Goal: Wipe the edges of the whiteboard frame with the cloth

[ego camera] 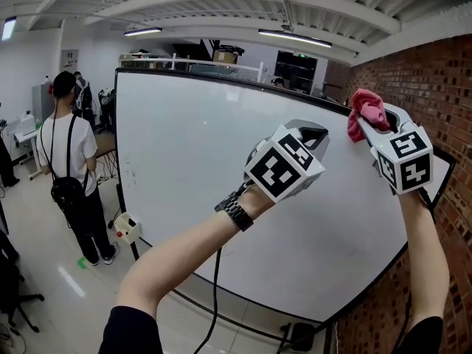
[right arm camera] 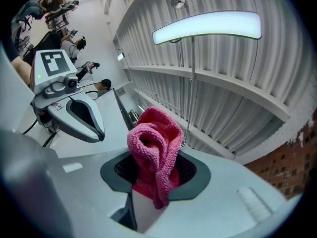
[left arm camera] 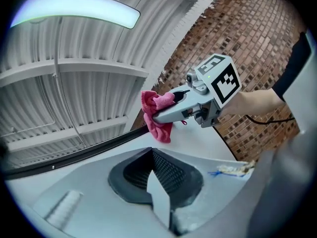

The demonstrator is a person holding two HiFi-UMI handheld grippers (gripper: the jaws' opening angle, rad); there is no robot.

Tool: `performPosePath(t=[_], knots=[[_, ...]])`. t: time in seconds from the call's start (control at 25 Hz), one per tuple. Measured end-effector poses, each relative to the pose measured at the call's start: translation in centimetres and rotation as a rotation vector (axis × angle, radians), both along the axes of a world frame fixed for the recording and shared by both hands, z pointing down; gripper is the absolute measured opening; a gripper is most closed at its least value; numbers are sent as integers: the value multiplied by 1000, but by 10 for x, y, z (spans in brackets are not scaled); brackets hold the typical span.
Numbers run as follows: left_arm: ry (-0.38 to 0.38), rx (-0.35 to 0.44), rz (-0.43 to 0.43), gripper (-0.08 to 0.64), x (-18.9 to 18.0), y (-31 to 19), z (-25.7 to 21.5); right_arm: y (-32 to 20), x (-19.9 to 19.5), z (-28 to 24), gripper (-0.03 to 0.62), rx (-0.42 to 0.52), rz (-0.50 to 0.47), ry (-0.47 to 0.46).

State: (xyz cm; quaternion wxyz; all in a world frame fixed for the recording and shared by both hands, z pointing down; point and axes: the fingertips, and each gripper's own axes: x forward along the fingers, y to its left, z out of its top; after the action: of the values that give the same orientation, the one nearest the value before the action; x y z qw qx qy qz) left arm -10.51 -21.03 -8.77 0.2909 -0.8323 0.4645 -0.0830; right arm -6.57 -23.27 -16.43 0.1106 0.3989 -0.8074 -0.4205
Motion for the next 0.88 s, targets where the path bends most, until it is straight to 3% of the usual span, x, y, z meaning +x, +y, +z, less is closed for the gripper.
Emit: performPosePath(t=[0.24, 0.6, 0.76, 0.88], knots=[[-17, 40, 60, 0, -29, 20, 14, 7, -30, 8, 141, -29, 2, -25], [69, 51, -2, 0, -90, 15, 7, 14, -94, 3, 141, 42, -71, 5], [20, 53, -59, 0, -122, 2, 13, 26, -119, 2, 141, 75, -109, 25], [33, 46, -73, 0, -141, -15, 8, 28, -138, -1, 141, 54, -155, 62]])
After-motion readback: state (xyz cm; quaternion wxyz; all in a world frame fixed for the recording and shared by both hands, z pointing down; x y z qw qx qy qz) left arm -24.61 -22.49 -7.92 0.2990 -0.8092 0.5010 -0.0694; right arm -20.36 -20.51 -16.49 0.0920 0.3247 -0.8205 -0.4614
